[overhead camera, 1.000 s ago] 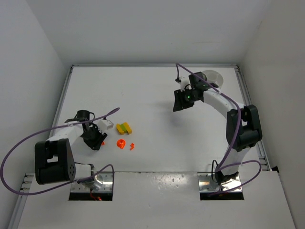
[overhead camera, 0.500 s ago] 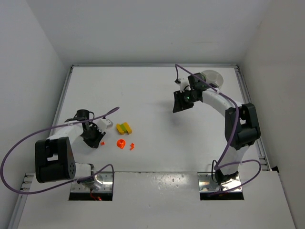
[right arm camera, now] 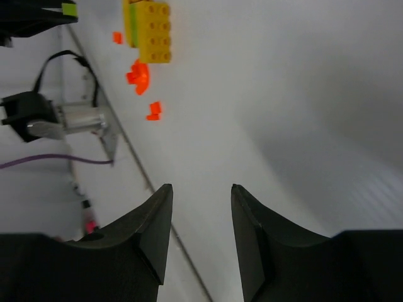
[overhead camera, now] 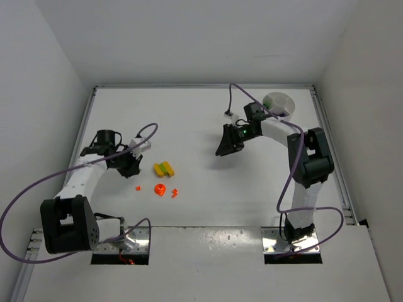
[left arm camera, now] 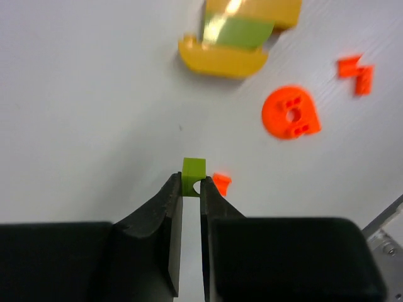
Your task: Sort the legos into containers by color
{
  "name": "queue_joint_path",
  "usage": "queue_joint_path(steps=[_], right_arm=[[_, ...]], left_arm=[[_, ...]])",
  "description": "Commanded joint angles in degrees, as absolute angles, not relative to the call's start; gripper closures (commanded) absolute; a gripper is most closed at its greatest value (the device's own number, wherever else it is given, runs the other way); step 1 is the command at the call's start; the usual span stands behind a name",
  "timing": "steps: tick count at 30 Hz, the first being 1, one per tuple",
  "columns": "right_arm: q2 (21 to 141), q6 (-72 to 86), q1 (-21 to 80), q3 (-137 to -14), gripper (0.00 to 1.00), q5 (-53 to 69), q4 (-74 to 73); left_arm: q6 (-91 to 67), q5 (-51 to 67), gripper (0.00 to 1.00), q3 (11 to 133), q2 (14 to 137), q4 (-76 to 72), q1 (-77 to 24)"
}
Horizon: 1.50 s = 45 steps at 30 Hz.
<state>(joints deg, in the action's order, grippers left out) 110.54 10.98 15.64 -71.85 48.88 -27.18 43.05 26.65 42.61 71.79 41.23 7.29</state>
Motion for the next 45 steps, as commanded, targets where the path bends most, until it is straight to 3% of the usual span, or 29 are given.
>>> queue_joint_path(steps=[1,4,9,21,39,45], right_arm=[[112.6,18.6,16.6,-75.8,0.57,64.9,-23.7],[113.1,27.1,17.2,-77.2,0.57,70.8,-17.6],[113.1,41.8,20.6,-79.0,0.55,70.8,-6.0],[113.6,54.8,29.7,-77.9,0.48,69.2,6.3],[115.9,58.0,35.0,-79.6,0.48,70.8,9.2],[117.9,72.1,35.0,-76.3,0.54,73.3,23.9]], left_arm=[[39.0,36.4,1.0,47.5,67.7,41.7,4.6],[33.8,39.3,1.0,49.9,65.9,39.5,0.8],[23.8,40.5,1.0,52.4,64.8,33.6,-8.9],[15.2,38.8,1.0,57.2,67.0,28.6,-20.7],[13.5,38.8,1.0,57.7,67.5,27.3,-21.3],[13.5,39.9,1.0,57.7,67.5,27.3,-21.3]])
